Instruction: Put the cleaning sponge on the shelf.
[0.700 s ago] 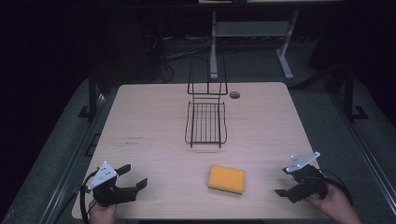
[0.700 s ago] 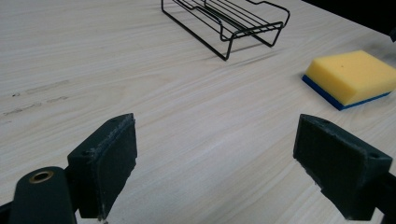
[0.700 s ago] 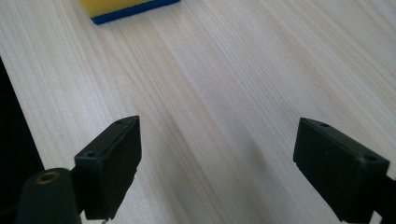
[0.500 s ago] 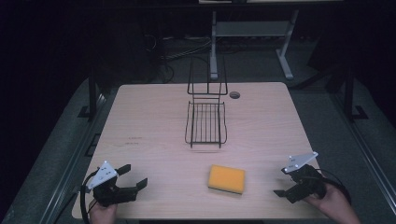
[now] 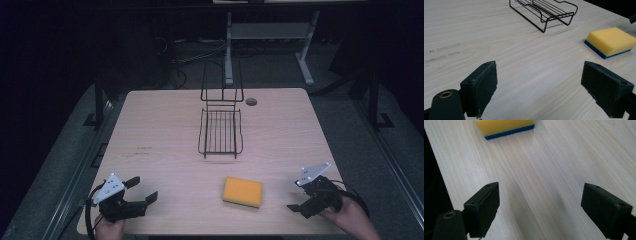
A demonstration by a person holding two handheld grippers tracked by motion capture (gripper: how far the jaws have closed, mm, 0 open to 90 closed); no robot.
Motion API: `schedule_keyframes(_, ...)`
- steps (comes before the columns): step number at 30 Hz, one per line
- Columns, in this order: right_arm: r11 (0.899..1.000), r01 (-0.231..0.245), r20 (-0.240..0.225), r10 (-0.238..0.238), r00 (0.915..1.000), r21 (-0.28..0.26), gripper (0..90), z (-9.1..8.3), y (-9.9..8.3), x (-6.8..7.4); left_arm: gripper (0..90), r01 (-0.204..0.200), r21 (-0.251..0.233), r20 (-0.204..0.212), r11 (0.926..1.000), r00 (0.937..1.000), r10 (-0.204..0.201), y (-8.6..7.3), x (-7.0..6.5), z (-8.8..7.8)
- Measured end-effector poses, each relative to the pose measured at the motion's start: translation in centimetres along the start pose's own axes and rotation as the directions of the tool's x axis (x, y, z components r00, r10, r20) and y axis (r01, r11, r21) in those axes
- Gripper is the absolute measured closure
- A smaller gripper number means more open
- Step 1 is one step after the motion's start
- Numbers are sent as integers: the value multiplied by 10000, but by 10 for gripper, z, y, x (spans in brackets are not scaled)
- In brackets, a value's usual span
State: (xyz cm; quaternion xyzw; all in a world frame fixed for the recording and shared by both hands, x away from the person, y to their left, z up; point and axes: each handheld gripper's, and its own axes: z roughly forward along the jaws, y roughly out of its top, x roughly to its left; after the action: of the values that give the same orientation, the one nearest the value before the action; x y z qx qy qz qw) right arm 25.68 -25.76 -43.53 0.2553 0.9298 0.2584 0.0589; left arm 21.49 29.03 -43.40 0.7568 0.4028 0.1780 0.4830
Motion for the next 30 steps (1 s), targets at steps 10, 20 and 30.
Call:
schedule_keyframes(10,9993,345,-125,-343,9993,143,150,5,11,3,128,8,1,-15,10000,10000,-8,0,-1,0)
schedule_keyframes(20,9973,685,-262,-678,9974,263,151,8,25,6,128,-8,-14,16,10000,10000,8,0,-1,0)
schedule_keyframes(30,9939,1020,-393,-1004,9942,411,151,12,38,10,128,31,-50,-1,10000,10000,-31,0,0,-1)
